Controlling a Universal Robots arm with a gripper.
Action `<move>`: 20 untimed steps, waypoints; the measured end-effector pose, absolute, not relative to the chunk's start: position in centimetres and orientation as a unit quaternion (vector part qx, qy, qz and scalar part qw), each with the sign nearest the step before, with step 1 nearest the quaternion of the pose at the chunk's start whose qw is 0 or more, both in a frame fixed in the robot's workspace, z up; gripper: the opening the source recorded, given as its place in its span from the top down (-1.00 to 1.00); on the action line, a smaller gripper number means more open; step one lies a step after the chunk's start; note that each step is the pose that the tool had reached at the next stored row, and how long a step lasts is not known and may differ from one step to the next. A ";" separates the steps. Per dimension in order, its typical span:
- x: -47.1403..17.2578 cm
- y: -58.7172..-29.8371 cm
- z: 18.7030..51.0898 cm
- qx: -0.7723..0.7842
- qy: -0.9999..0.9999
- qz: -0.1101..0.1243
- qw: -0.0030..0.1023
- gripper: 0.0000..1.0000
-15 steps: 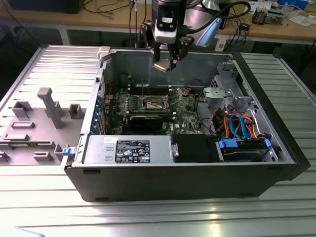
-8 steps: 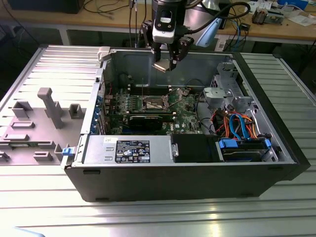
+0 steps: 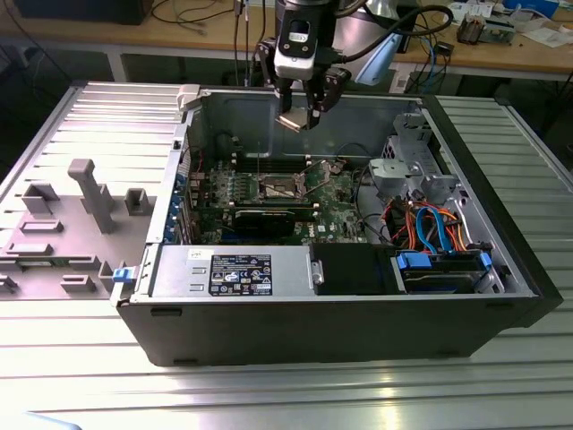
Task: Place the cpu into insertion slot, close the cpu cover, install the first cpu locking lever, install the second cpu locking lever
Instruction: 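Place the cpu into insertion slot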
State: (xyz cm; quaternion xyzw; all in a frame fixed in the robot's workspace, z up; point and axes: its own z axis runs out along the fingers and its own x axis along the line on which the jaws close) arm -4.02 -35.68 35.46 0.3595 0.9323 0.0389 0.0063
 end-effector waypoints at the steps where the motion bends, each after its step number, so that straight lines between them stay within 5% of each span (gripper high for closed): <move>1: -4.0 -35.7 35.4 0.364 0.931 0.039 0.007 -0.09; 20: -4.3 -35.7 34.8 0.445 0.894 0.037 0.009 -0.09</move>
